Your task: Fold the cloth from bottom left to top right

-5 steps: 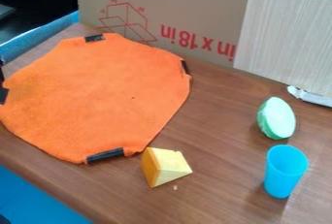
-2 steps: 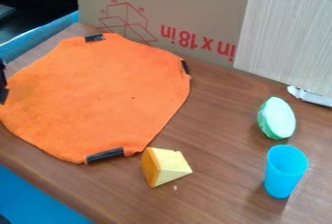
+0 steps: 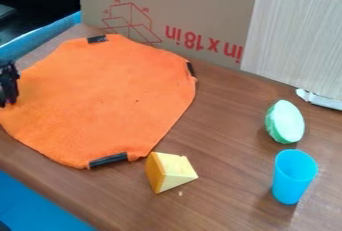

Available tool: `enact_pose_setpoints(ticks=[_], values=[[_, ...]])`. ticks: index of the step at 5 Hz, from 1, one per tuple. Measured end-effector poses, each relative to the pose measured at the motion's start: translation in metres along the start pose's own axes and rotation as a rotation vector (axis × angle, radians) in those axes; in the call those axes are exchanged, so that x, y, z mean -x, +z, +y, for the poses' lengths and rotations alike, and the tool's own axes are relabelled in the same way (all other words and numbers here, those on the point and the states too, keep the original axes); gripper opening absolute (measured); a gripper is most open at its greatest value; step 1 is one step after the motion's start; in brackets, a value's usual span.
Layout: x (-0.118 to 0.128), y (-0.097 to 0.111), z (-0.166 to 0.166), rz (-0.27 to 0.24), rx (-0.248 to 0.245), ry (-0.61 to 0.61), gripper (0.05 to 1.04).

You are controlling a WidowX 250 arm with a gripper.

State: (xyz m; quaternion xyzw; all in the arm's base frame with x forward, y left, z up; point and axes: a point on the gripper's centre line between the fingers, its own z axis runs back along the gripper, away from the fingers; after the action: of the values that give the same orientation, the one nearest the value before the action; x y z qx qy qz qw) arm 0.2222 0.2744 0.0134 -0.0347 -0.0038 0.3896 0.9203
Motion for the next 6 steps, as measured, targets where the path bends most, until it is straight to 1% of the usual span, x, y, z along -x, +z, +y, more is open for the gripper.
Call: enact_pose_setpoints(ticks=[1, 2, 3, 4, 5, 6], values=[[-0.004, 0.0, 0.0, 0.002, -0.003, 0.012, 0.668], [-0.003, 0.0, 0.0, 0.004, -0.003, -0.014, 0.372], [0.003, 0.003, -0.005, 0.049, 0.044, -0.025, 0.176], [0.006, 0.031, -0.009, 0.026, 0.052, -0.03, 0.082], [0.01, 0.041, -0.015, 0.049, 0.073, -0.013, 0.066], [0.01, 0.06, -0.035, 0.041, 0.071, -0.012, 0.064]])
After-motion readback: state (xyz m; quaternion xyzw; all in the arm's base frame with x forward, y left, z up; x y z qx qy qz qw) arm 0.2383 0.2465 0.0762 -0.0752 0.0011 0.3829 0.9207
